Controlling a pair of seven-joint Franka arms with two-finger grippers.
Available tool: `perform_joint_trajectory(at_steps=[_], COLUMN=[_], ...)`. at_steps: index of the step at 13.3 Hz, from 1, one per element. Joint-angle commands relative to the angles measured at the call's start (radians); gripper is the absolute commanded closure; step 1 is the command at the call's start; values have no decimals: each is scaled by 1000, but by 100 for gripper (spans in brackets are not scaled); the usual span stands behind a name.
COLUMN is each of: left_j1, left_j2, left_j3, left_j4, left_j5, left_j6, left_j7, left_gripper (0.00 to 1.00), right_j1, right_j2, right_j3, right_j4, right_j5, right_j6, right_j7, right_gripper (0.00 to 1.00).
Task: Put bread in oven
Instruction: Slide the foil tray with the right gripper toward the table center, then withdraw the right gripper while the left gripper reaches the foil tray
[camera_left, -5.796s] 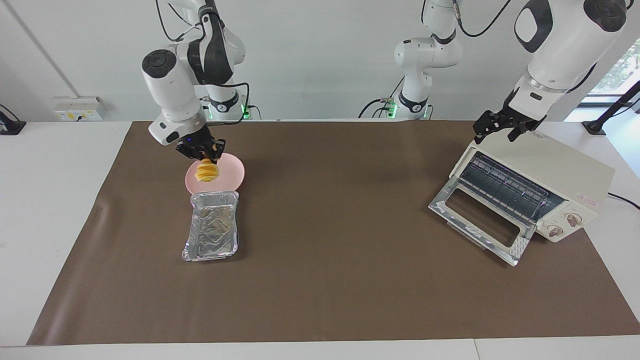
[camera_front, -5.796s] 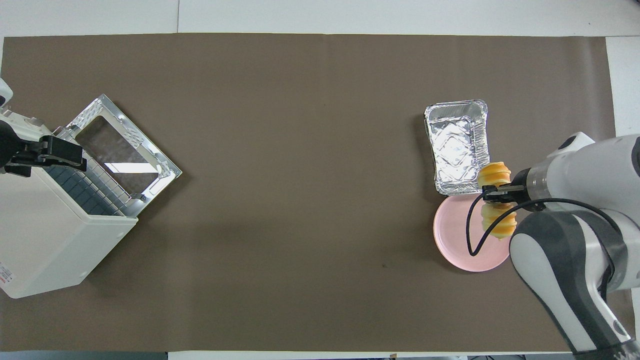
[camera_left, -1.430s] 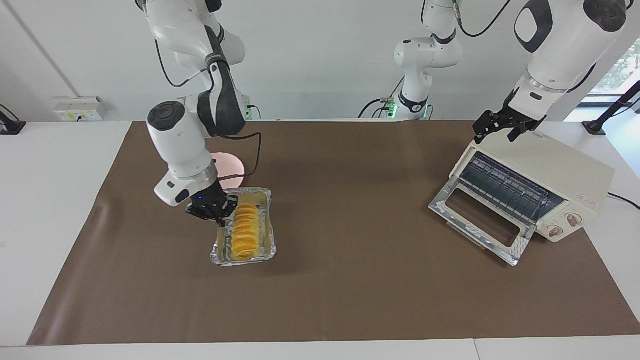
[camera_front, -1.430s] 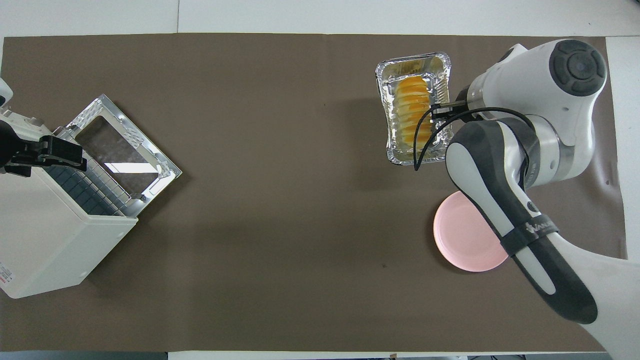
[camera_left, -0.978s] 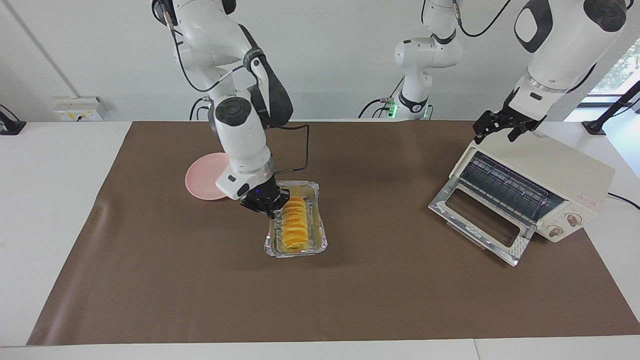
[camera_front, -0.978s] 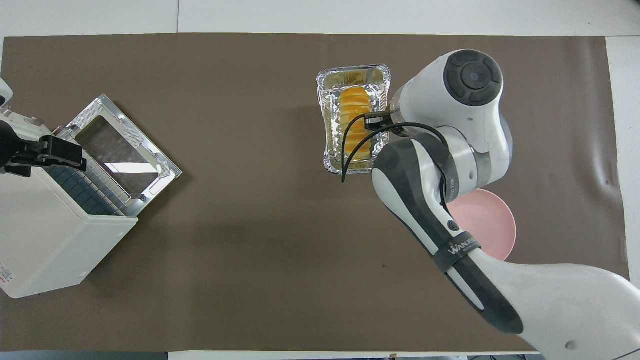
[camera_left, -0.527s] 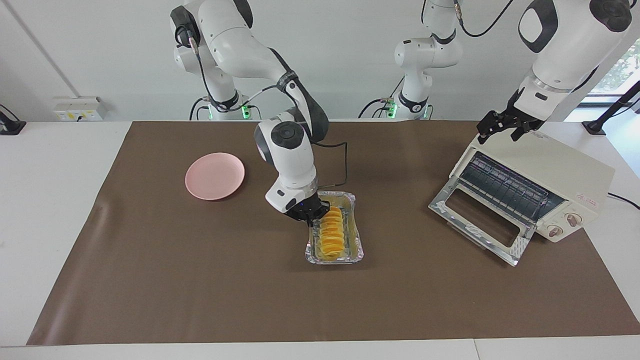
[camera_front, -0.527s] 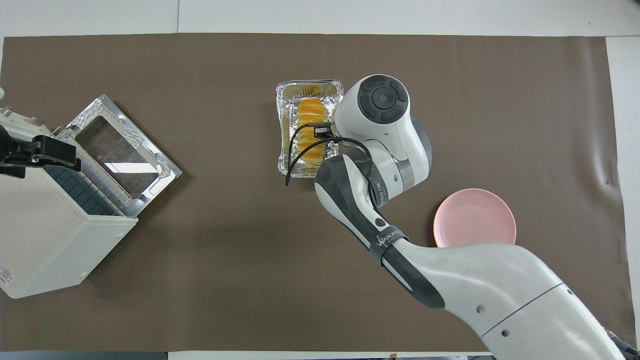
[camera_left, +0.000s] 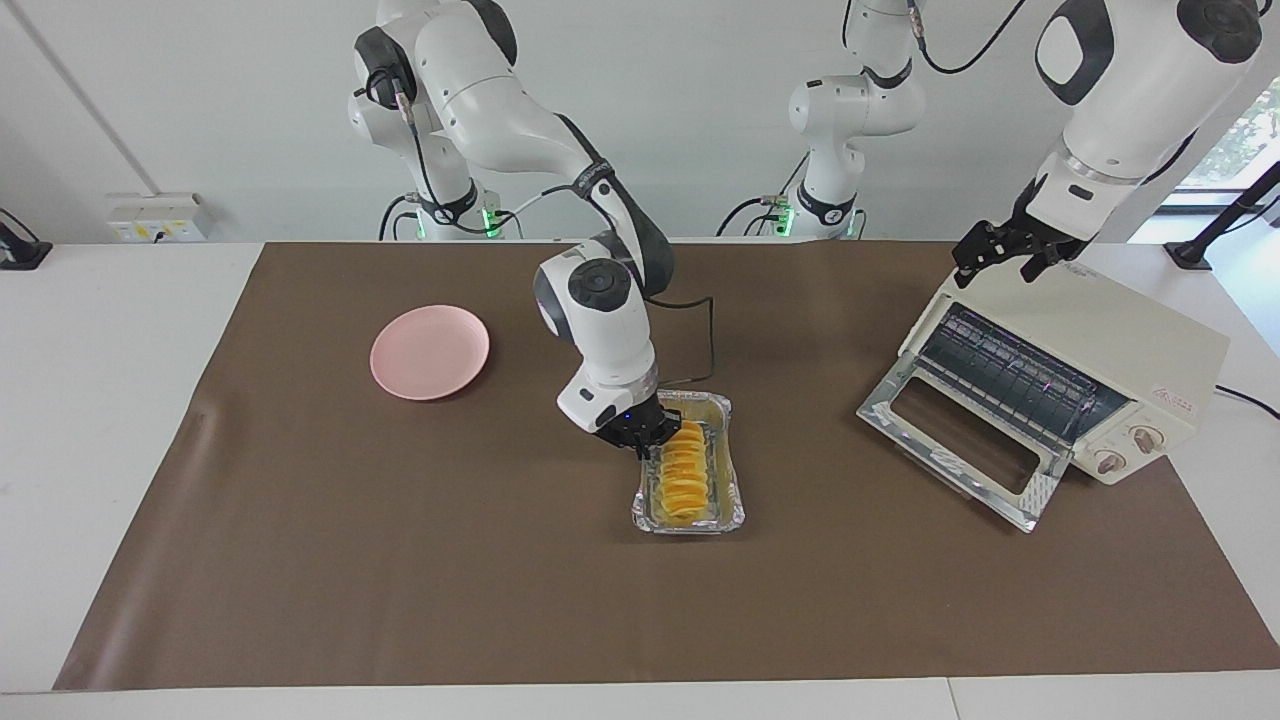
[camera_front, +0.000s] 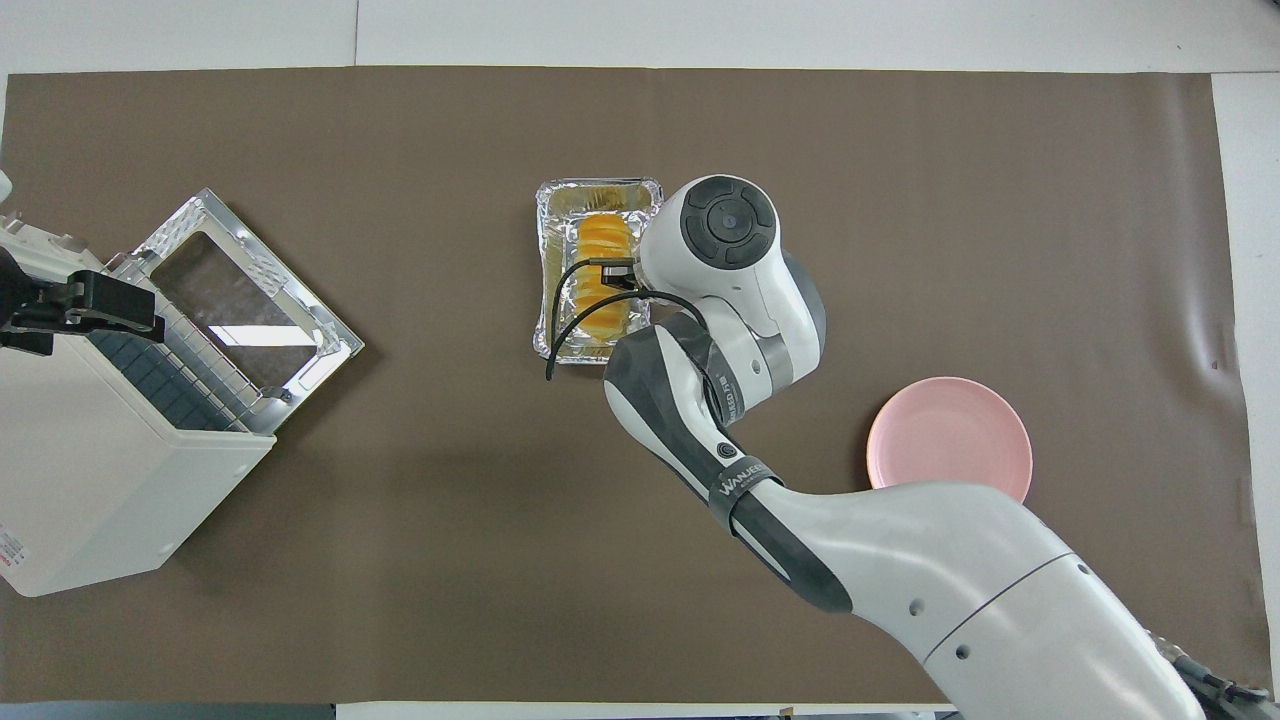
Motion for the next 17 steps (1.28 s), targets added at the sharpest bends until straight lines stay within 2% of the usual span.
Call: perform_joint_trajectory(at_steps=[1,3,5,8,10,13,15,17], left_j1=[-10,-8,-54,-143,-215,-327,-399,-441], left_j2=[-27,-26,14,136,248,400,460,499], left_j3=[0,-3,-4,-6,-4,0,5,2], left_j4=[-27,-27,9,167,299,454,485,491], left_j5=[1,1,4,-8,-8,-25,-31,-47], left_j6=[36,39,39,-10,-73,-76,-23,51], left_j7=[-9,-4,-7,-9,-13,-152,-179,-275], left_gripper=[0,0,0,0,0,0,0,0], right_j1=[5,-1,-34,-96,-107,-175,-222,-270], right_j2=[2,-13,-76,-202,-283,-381,-470,-614], right_j3=[-2,-8,-10,-11,-13,-13,-13,-14], right_j4=[18,35,32,14,-26,-44,-105,-248], right_j5=[-9,-20,-39,-36,-34,-34,-34,-34], right_j6=[-29,-99,-167,-321,-389,-556,-639,-626], right_j7=[18,13,-31,-171,-218,-317,-318,-320], right_gripper=[0,0,0,0,0,0,0,0])
